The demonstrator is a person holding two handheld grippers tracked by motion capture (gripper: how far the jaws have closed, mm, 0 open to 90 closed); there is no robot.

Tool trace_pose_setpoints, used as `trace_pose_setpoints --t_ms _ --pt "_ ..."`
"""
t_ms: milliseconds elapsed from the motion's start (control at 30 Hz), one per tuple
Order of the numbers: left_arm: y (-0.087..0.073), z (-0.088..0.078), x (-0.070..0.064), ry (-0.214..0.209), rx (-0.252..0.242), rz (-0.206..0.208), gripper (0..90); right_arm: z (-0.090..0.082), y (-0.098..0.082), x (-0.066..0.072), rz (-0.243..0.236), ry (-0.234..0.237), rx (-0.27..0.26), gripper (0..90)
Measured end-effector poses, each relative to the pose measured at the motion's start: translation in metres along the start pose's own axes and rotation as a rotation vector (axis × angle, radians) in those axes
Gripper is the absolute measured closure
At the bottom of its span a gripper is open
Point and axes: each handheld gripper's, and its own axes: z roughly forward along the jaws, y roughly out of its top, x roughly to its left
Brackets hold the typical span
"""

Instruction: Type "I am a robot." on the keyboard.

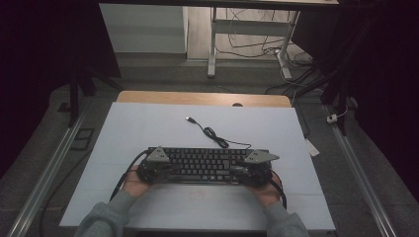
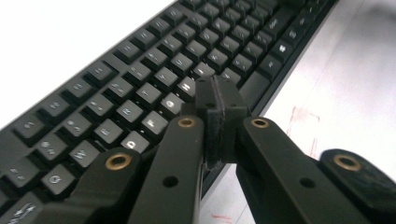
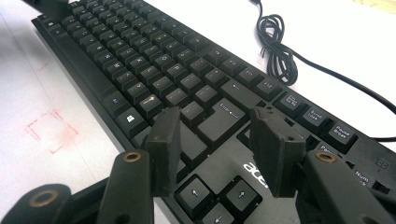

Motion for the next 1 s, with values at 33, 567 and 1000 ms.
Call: trace_pose_setpoints --t_ms 33,567,1000 --pt "0.0 0.002 -0.001 -0.001 0.008 0.005 88.8 0.0 0.0 0.0 -0.001 0.0 0.001 53.8" --pt "-0.001 0.02 -0.008 -0.004 0.063 0.037 88.8 0.002 -0.001 0.0 -0.006 -0.004 0.014 53.4" --pt "-0.002 0.025 -0.009 0.003 0.086 0.039 88.8 0.002 -0.001 0.0 -0.004 -0.007 0.012 53.3"
